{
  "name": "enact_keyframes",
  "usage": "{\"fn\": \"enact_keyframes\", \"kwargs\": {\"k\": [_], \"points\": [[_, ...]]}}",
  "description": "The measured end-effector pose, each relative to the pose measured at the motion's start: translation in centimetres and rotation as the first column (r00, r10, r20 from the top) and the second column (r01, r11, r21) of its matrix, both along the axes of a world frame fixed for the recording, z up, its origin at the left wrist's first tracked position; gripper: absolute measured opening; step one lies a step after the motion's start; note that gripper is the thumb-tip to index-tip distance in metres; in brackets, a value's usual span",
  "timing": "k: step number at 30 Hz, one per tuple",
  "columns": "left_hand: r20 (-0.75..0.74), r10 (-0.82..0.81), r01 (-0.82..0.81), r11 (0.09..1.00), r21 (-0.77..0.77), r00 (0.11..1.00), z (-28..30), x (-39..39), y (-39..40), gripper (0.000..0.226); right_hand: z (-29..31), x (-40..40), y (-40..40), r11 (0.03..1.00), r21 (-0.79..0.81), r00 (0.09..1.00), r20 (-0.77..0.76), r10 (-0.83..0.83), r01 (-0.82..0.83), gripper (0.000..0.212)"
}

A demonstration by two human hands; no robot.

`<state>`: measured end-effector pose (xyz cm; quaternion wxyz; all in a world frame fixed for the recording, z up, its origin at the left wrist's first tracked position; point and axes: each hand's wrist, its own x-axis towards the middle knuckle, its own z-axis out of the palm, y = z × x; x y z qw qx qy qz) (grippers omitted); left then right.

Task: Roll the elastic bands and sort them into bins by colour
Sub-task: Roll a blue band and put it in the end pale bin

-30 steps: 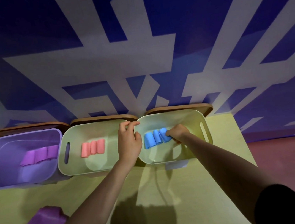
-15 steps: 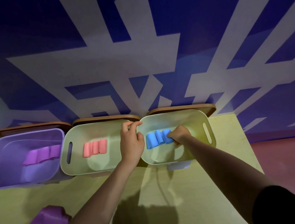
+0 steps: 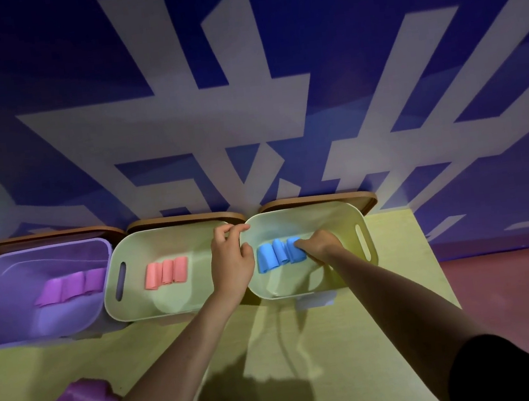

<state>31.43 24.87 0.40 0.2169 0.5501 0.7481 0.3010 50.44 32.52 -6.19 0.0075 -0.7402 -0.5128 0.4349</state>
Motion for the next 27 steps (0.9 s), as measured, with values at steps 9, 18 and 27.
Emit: {"fn": "enact_keyframes", "kwargs": {"k": [9, 18, 27], "points": [[-0.076, -0.064, 0.063, 0.998, -0.021, 0.995, 2.6, -0.3, -1.2, 0.037, 5.1, 0.3, -0.8, 0.988, 0.141, 0.998, -0.030, 0.062, -0.058, 0.028], [-0.010, -0.029, 0.029, 0.998, -0.050, 1.000, 4.0, -2.9, -6.3, 0.036, 6.4, 2.7, -3.2, 0.995, 0.101, 1.000, 0.009, 0.013, -0.014, 0.022], [0.074, 0.021, -0.017, 0.999, -0.046, 0.997, 2.7, -3.2, -8.5, 0.034, 5.5, 0.1, -3.0, 0.977, 0.061, 0.962, 0.198, 0.190, -0.206, 0.018]]}}
